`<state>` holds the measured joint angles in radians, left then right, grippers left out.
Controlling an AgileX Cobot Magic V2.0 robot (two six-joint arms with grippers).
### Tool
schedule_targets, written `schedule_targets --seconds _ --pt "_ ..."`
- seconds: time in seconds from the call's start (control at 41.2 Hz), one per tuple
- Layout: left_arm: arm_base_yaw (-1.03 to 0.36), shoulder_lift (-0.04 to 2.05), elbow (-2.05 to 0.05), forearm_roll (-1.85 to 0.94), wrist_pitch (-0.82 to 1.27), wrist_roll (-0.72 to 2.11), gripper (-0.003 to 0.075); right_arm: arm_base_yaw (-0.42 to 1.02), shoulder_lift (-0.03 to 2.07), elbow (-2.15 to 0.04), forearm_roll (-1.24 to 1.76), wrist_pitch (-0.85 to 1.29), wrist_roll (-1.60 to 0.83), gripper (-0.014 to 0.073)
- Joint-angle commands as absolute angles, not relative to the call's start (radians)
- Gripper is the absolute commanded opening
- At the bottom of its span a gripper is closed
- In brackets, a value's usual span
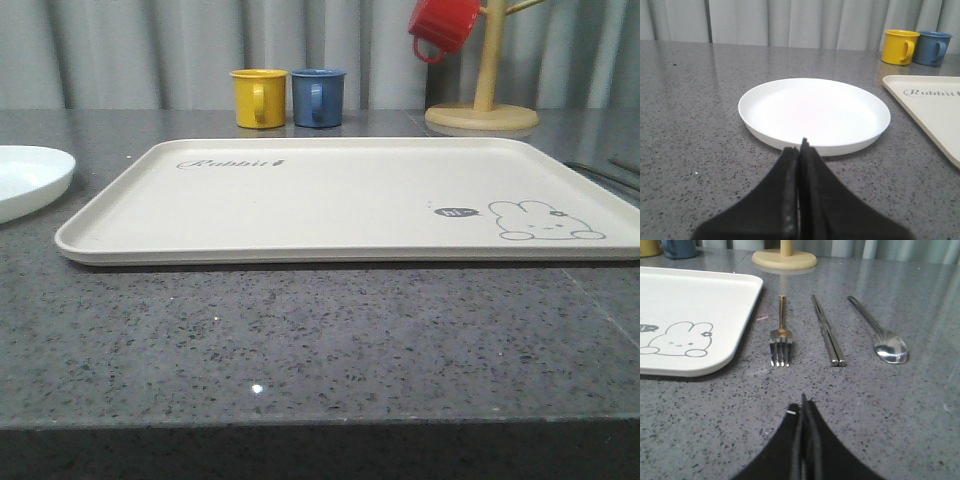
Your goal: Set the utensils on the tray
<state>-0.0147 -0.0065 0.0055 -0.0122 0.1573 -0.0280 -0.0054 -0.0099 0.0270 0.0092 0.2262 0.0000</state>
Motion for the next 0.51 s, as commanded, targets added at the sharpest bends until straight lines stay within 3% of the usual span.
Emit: schedule_targets --seconds 0.0,0.243,0.486 --pt "-0.012 -0.025 0.008 -0.02 0.056 -0.036 -0.0019 -0.013 -0.025 0.023 0.0 0.128 0.0 -0.0104" --pt "-0.012 -0.025 -0.009 -0.02 -0.18 -0.036 -0.0019 -0.013 -0.025 -0.005 0.0 0.061 0.0 -0.0104" --pt "-0.012 -0.005 -0.188 0.177 -0.113 -0.036 -0.0019 -0.013 -0.015 -0.207 0.0 0.183 0.0 -0.0104"
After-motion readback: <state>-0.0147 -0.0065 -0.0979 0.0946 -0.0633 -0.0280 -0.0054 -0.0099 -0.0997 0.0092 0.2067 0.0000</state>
